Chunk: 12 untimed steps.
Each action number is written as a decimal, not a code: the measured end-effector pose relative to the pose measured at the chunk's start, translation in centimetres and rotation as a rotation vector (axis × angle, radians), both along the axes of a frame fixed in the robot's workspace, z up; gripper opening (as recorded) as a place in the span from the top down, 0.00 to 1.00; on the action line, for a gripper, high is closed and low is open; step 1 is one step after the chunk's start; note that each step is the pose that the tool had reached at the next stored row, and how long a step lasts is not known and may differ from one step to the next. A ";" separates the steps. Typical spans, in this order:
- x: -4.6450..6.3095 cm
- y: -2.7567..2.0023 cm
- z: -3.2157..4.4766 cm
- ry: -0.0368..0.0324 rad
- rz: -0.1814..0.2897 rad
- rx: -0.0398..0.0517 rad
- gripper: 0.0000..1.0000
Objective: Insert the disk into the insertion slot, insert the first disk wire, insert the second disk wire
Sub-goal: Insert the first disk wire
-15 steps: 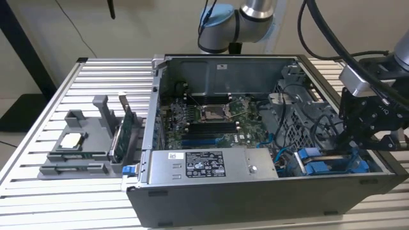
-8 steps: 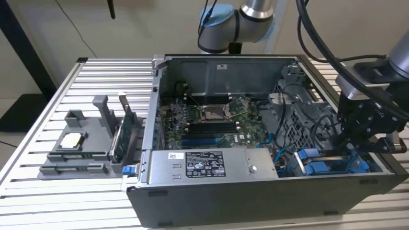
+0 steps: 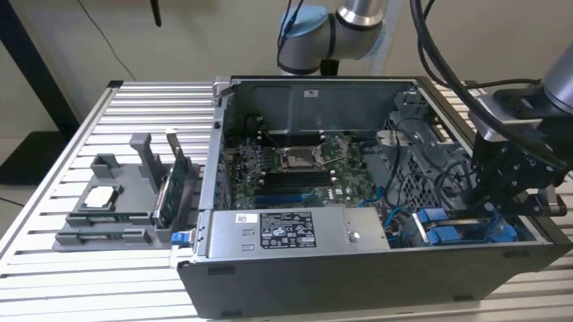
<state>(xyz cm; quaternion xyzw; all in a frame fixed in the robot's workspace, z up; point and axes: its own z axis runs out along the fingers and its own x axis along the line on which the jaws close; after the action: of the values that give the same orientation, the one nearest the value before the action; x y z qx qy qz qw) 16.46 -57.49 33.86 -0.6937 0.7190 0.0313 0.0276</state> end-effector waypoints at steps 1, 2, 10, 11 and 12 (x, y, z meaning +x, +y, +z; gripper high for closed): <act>0.0 0.00 0.55 -0.0001 0.000 -0.0015 0.74; 0.0 0.00 0.96 -0.0001 0.000 -0.0009 0.74; 0.0 0.00 3.48 -0.0001 -0.001 -0.0010 0.74; 0.0 0.00 3.49 -0.0001 -0.001 -0.0008 0.74; 0.0 0.00 3.49 -0.0001 -0.001 -0.0008 0.74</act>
<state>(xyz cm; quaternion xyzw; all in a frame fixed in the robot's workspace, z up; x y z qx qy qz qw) 16.46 -57.50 37.35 -0.6933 0.7195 0.0310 0.0273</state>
